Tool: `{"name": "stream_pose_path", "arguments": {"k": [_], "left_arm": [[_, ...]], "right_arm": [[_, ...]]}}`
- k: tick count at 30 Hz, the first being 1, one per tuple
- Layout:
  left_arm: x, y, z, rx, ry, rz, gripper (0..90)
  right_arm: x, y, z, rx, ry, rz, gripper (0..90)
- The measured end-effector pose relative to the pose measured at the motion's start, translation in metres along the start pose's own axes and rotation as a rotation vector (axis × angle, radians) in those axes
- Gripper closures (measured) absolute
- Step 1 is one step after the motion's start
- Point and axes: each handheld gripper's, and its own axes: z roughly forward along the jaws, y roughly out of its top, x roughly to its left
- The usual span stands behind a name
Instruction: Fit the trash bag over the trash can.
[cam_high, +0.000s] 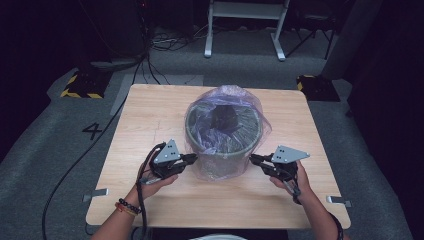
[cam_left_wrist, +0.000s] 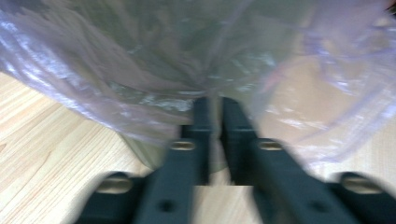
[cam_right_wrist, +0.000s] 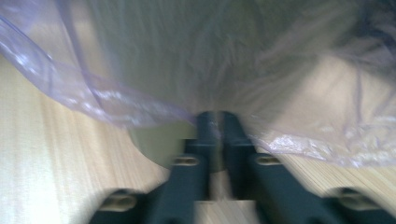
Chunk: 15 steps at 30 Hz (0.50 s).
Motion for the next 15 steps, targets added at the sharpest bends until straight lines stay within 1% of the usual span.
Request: {"name": "stream_pose_path", "arguments": {"k": [1, 2, 3, 4, 5, 6, 8, 9, 10, 12, 13, 15], "left_arm": [[-0.002, -0.001, -0.002, -0.006, 0.003, -0.013, 61.5], [-0.004, -0.003, -0.004, -0.005, 0.008, -0.029, 52.3], [-0.005, -0.005, -0.005, -0.003, 0.007, -0.052, 43.5], [-0.006, -0.007, -0.006, -0.002, 0.002, -0.071, 32.2], [-0.006, -0.010, -0.006, 0.000, -0.002, -0.092, 22.0], [-0.007, -0.013, -0.006, 0.004, -0.003, -0.107, 15.7], [-0.008, -0.016, -0.004, 0.015, 0.015, -0.144, 15.4], [-0.009, -0.018, -0.003, 0.017, 0.016, -0.160, 15.4], [-0.009, -0.018, -0.002, 0.020, 0.017, -0.165, 15.3], [-0.011, -0.020, 0.001, 0.026, -0.010, -0.152, 15.4], [-0.012, -0.019, 0.003, 0.034, -0.010, -0.143, 15.3], [-0.014, -0.019, 0.008, 0.048, -0.029, -0.106, 15.8]], "right_arm": [[0.001, -0.002, -0.001, 0.014, -0.007, 0.001, 54.6], [0.001, -0.003, -0.002, 0.039, -0.025, -0.005, 46.7], [0.002, -0.005, -0.003, 0.066, -0.047, -0.020, 38.2], [0.003, -0.008, -0.004, 0.082, -0.084, -0.038, 28.8], [0.003, -0.009, -0.006, 0.084, -0.104, -0.035, 25.7], [0.002, -0.011, -0.007, 0.084, -0.122, -0.027, 23.0], [0.002, -0.012, -0.010, 0.078, -0.133, -0.013, 18.7], [0.002, -0.013, -0.011, 0.069, -0.139, -0.011, 17.4], [0.003, -0.012, -0.011, 0.060, -0.143, -0.018, 16.9], [0.005, -0.010, -0.011, 0.051, -0.164, -0.039, 17.4], [0.006, -0.008, -0.010, 0.046, -0.174, -0.043, 18.1], [0.004, -0.006, -0.008, 0.041, -0.187, -0.049, 20.0]]}}
